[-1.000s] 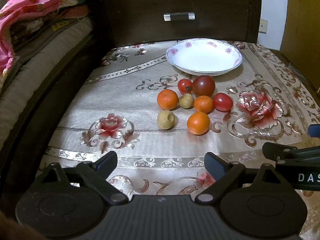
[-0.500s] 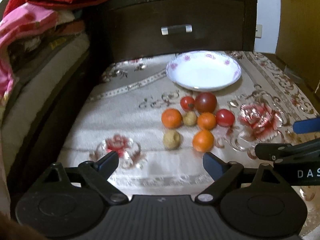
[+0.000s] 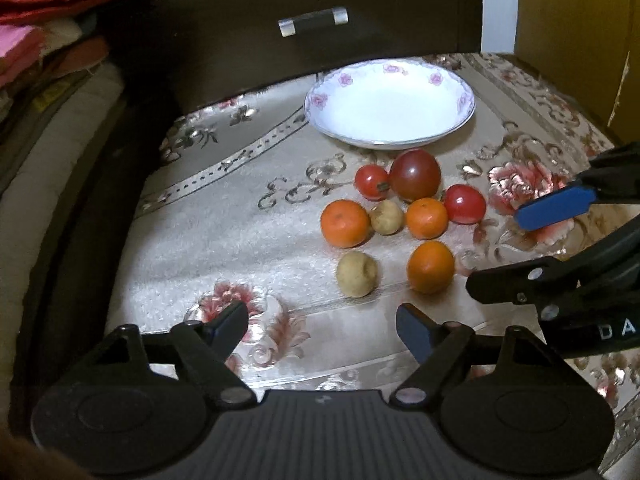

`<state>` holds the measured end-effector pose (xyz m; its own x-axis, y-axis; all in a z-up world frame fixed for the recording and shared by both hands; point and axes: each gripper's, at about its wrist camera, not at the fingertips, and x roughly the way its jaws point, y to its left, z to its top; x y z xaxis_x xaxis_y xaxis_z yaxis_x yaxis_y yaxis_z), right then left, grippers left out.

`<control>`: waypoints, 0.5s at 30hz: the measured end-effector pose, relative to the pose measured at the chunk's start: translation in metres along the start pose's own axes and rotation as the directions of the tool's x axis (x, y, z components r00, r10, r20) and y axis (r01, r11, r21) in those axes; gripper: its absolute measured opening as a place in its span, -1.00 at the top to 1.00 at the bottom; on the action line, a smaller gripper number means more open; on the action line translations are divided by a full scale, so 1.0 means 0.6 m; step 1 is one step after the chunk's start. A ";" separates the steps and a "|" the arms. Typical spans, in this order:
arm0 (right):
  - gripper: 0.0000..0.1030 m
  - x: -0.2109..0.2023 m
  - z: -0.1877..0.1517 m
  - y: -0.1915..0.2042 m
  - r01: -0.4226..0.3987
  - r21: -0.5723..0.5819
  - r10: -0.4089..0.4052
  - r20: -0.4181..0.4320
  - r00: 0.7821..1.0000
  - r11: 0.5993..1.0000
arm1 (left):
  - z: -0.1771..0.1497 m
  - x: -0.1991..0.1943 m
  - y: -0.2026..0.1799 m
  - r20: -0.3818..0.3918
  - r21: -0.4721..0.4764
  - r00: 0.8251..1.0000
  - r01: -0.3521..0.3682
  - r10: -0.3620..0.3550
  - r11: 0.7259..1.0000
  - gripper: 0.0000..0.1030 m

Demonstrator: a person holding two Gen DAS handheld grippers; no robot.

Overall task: Organize fruits
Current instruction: 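Grasp the small brown kiwi with the left gripper while the right gripper grasps a tangerine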

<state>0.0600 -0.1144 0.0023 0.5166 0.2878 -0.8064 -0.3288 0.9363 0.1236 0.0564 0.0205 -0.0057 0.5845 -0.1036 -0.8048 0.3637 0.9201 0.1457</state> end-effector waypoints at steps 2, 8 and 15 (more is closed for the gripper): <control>-0.15 0.011 0.007 0.007 -0.030 -0.030 0.030 -0.010 1.000 0.999 | -0.002 0.005 0.012 -0.020 -0.022 1.000 0.023 -0.023 0.999 -0.58; 0.28 0.049 0.024 0.015 -0.095 -0.059 0.091 -0.067 0.994 0.994 | -0.002 0.019 0.033 -0.054 -0.078 0.996 0.068 -0.072 0.995 -0.27; 0.40 0.082 0.033 0.021 -0.111 -0.077 0.104 -0.098 0.990 0.991 | 0.004 0.039 0.041 -0.063 -0.089 0.994 0.078 -0.084 0.993 -0.12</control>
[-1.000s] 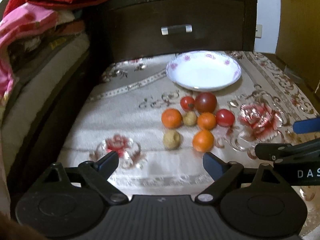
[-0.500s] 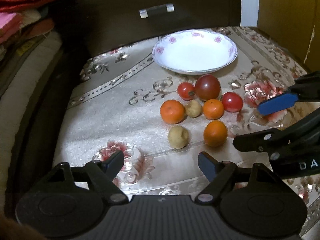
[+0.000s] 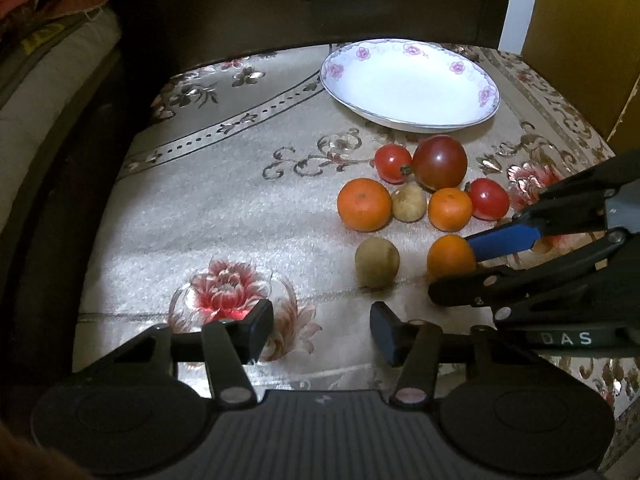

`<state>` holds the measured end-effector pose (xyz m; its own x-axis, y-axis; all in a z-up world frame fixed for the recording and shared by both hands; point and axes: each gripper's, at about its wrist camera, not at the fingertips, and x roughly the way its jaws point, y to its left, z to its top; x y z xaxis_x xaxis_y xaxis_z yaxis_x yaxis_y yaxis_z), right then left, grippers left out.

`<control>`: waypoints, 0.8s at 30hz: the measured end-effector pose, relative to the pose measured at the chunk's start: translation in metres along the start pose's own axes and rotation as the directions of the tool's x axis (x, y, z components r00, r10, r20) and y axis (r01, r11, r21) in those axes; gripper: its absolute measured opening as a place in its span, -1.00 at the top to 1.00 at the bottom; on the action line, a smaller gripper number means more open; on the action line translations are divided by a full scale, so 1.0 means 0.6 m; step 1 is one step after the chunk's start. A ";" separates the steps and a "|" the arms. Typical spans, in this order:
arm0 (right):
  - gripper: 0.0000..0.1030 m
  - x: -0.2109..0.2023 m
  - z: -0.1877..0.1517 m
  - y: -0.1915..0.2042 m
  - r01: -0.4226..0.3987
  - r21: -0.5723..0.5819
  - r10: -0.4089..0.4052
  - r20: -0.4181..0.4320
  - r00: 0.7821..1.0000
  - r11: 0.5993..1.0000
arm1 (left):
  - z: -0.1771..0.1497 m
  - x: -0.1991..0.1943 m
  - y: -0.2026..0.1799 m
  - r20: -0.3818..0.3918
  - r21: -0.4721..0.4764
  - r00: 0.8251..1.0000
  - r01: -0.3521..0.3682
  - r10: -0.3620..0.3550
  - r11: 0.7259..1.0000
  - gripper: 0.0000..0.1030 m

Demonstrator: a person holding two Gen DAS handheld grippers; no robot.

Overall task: Organize fruits
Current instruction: 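Grasp the small brown kiwi with the left gripper while the right gripper grasps a tangerine, then carry the kiwi and tangerine into the white bowl and open both grippers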

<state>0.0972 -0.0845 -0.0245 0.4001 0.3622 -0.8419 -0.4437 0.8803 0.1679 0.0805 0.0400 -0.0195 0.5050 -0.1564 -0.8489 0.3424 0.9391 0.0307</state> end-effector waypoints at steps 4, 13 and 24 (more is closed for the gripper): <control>0.43 -0.001 -0.001 -0.010 -0.005 0.023 0.005 0.007 1.000 1.000 | 0.008 0.008 -0.003 0.008 0.004 0.999 0.038 -0.038 0.999 -0.12; 0.43 -0.023 -0.012 -0.035 -0.010 0.096 0.009 0.003 1.000 0.995 | 0.027 0.023 -0.026 0.030 0.011 0.996 0.087 -0.087 0.996 0.11; 0.43 -0.057 -0.004 -0.060 0.000 0.141 -0.006 0.045 0.999 0.990 | 0.035 0.020 -0.032 0.009 0.002 0.996 0.088 -0.088 0.996 0.40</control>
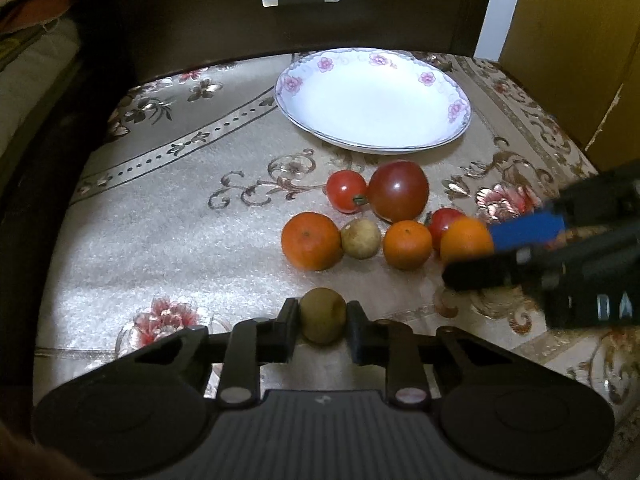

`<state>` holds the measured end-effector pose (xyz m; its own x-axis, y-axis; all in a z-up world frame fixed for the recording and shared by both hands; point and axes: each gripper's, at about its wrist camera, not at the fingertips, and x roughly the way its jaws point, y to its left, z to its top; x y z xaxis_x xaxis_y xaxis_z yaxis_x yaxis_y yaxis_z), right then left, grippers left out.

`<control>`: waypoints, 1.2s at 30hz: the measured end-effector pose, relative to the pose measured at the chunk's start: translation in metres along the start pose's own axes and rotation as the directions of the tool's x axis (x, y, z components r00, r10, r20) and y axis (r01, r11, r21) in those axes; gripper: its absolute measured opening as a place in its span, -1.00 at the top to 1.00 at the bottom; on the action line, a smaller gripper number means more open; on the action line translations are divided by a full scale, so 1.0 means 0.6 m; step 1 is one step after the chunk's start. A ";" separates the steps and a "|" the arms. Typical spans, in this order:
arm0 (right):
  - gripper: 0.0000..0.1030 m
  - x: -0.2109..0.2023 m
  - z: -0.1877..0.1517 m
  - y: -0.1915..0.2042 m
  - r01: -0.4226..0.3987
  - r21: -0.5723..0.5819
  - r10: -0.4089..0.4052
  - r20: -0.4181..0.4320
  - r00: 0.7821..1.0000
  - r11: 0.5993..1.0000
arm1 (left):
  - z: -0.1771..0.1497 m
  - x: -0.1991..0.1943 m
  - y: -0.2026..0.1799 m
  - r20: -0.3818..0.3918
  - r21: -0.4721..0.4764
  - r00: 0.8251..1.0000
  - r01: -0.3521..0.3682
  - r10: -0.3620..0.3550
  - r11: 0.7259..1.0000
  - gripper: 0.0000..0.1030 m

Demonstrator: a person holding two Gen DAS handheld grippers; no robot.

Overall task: Organize fruits
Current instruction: 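Carry the kiwi and tangerine into the white bowl and open both grippers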

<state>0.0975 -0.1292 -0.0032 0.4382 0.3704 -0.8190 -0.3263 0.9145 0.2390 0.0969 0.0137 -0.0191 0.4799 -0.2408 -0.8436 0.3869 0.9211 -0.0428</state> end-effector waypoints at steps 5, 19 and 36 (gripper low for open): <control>0.43 -0.019 0.026 -0.022 0.024 0.021 -0.025 0.054 0.998 0.999 | 0.027 -0.024 -0.004 0.051 -0.018 0.998 0.045 -0.044 0.999 0.40; 0.41 -0.010 0.114 -0.098 0.158 0.046 -0.163 0.144 0.976 0.986 | 0.179 0.018 -0.035 0.166 0.051 0.986 0.023 -0.032 0.998 0.40; 0.32 0.022 0.119 -0.108 0.154 0.040 -0.158 0.125 0.980 0.987 | 0.173 0.055 -0.030 0.107 0.035 0.994 0.013 -0.017 0.999 0.37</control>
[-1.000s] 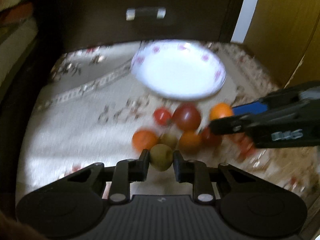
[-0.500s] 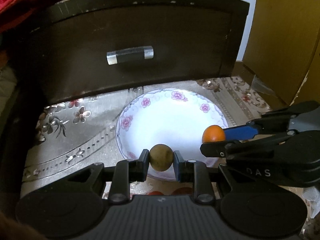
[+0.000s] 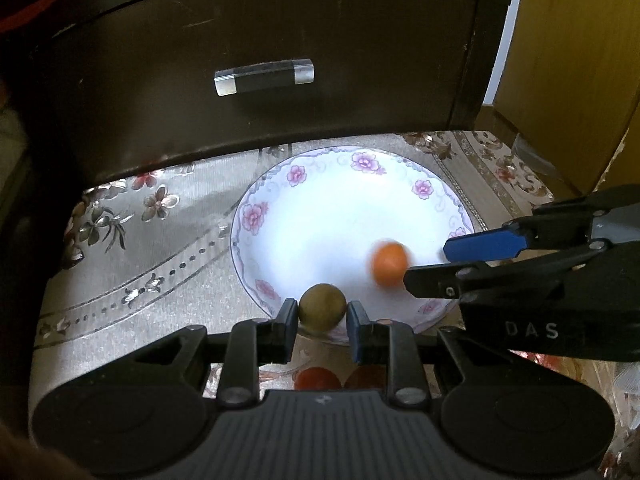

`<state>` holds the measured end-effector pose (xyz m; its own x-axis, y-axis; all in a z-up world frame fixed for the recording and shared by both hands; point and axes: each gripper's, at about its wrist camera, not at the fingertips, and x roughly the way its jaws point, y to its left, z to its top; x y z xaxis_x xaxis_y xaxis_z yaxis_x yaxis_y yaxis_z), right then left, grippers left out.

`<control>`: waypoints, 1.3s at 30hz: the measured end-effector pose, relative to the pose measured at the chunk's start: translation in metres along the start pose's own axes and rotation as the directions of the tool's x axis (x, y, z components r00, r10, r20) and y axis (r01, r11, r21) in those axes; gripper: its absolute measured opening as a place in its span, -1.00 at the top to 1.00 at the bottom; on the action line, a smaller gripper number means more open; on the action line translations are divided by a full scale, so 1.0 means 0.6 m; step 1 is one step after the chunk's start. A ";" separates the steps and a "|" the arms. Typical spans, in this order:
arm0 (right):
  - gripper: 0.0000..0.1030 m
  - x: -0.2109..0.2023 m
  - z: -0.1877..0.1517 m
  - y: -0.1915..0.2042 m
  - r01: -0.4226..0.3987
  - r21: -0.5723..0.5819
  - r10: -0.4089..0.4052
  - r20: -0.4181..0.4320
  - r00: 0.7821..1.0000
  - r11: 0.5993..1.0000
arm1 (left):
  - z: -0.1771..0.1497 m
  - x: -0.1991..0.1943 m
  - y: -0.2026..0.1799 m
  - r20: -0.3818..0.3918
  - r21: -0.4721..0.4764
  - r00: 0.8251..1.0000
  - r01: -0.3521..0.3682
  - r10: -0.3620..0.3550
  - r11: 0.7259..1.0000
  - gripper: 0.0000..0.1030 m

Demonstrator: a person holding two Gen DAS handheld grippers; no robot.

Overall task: Organize fruits
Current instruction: 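Carry the kiwi and tangerine into the white bowl and open both grippers, then move both open grippers back from the bowl to the fruit group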

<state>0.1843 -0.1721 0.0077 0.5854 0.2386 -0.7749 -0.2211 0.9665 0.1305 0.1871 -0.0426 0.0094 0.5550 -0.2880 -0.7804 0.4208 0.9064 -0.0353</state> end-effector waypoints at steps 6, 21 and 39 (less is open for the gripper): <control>0.28 -0.004 0.002 -0.005 0.000 0.013 0.000 0.008 1.000 1.000 | 0.002 -0.005 0.001 0.006 -0.003 1.000 0.002 -0.002 1.000 0.35; 0.24 -0.024 -0.008 0.011 -0.031 0.006 0.031 0.009 0.999 0.999 | 0.002 -0.026 0.011 0.006 -0.025 1.000 0.010 -0.010 1.000 0.34; 0.09 -0.046 -0.032 0.027 -0.078 -0.012 0.077 -0.020 0.997 0.997 | -0.026 -0.062 0.011 -0.020 0.016 0.998 0.054 -0.053 0.998 0.28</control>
<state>0.1494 -0.1647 0.0191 0.5512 0.3107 -0.7743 -0.2750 0.9439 0.1830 0.1584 -0.0211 0.0284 0.5175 -0.3297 -0.7896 0.4616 0.8846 -0.0668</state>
